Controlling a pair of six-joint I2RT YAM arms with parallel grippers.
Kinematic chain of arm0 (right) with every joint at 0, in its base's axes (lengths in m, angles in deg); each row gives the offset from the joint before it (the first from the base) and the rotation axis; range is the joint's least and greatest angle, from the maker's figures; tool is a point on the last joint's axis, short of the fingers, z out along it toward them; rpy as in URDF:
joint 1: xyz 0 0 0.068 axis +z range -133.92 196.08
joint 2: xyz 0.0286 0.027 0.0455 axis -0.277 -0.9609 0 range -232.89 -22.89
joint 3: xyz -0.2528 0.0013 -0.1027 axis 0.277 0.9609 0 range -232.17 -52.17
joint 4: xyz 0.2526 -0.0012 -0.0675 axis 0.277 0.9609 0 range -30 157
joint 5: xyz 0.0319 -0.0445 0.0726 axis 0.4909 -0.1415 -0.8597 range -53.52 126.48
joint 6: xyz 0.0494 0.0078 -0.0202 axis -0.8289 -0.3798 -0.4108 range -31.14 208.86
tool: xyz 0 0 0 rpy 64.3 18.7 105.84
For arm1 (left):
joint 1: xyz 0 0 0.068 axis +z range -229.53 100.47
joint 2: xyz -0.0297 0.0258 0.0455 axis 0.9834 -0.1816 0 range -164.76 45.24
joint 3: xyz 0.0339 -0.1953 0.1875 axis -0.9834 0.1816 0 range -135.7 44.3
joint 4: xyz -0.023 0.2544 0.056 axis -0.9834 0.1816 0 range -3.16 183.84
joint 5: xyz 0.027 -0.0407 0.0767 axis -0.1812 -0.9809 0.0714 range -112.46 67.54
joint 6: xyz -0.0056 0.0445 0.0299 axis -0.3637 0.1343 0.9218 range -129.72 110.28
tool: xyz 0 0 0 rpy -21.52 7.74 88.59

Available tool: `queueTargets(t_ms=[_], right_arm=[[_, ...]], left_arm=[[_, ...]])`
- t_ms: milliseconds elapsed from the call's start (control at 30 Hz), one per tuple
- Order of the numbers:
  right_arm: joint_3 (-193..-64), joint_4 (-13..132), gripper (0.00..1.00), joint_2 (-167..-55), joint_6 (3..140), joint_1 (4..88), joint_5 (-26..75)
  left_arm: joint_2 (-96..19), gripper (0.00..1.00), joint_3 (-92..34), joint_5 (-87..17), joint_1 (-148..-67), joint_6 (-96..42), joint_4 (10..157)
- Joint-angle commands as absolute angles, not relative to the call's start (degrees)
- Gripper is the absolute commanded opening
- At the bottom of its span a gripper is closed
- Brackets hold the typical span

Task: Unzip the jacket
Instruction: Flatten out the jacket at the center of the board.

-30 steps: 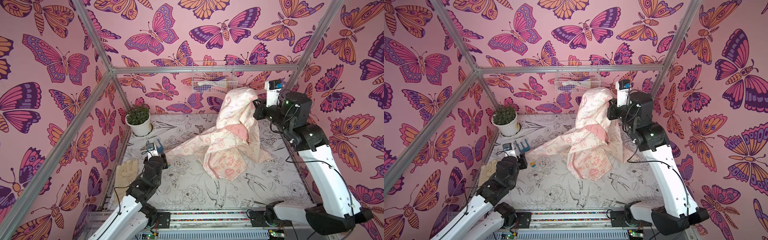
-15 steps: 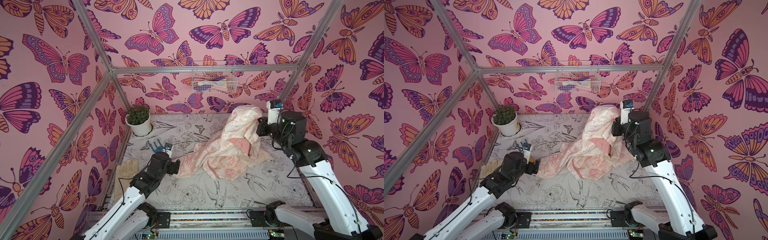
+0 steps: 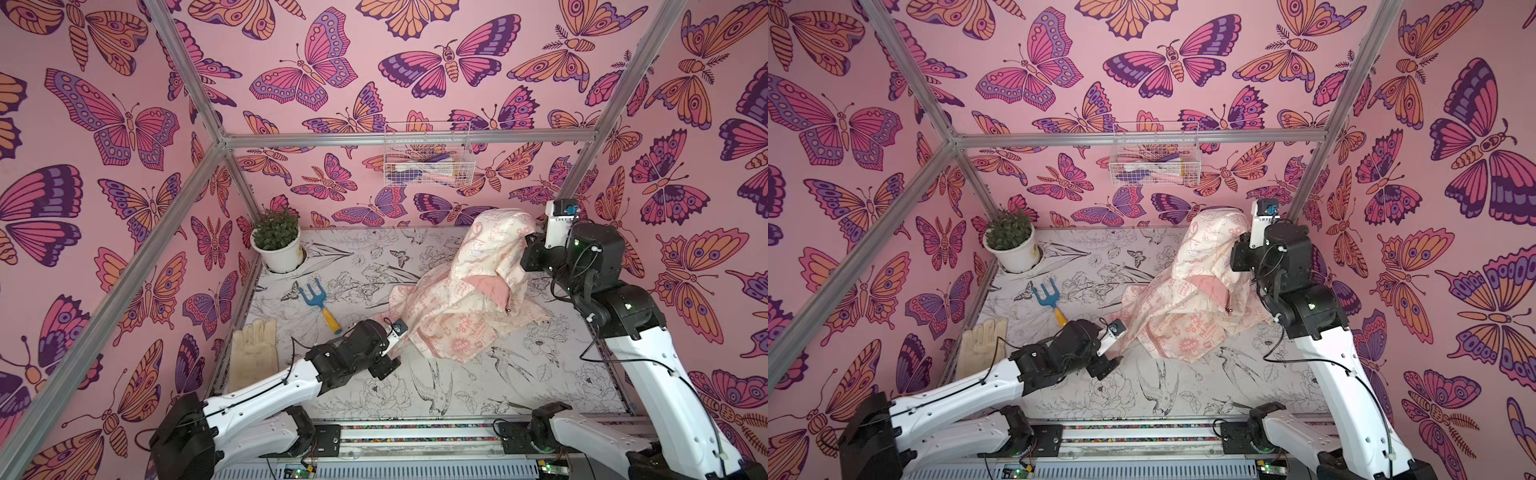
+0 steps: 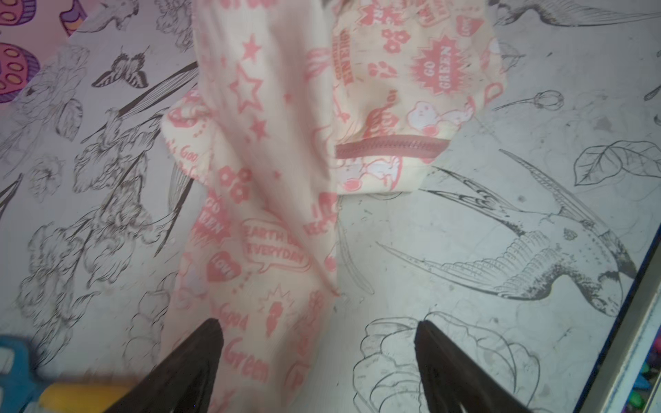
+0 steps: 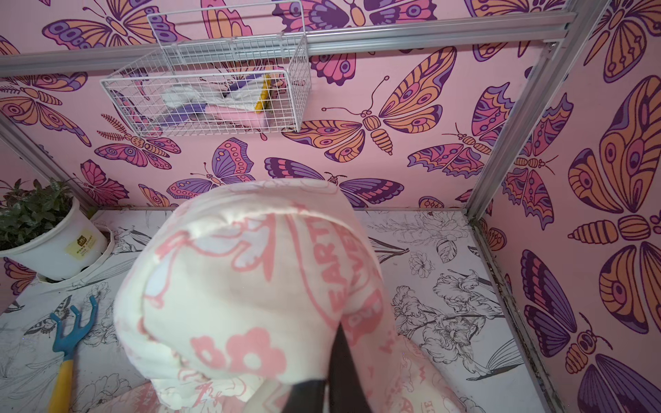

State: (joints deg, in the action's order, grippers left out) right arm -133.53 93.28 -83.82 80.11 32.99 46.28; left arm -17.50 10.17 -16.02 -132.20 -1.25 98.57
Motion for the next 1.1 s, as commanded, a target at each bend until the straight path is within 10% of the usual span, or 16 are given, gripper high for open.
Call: queueTargets(t_ms=[0, 467, 733, 1067], right_arm=[[-137.2, 91.0, 0.00, -84.0, 79.4, 32.3, 45.4], [-139.6, 91.8, 0.00, -83.0, 80.5, 31.8, 41.9], [-140.2, 91.4, 0.00, -82.5, 81.2, 31.2, 44.1], [-149.4, 80.0, 0.00, -76.5, 95.0, 31.0, 41.8]], left_arm=[[-24.8, 0.87, 12.1, -12.2, -134.4, -3.9, 83.5], [-42.1, 0.71, 6.9, 2.3, -132.0, -14.6, 73.0], [-37.7, 0.02, 7.8, -0.3, -129.8, -13.3, 72.7], [-2.7, 0.00, -5.5, 11.9, -129.7, -1.7, 107.3]])
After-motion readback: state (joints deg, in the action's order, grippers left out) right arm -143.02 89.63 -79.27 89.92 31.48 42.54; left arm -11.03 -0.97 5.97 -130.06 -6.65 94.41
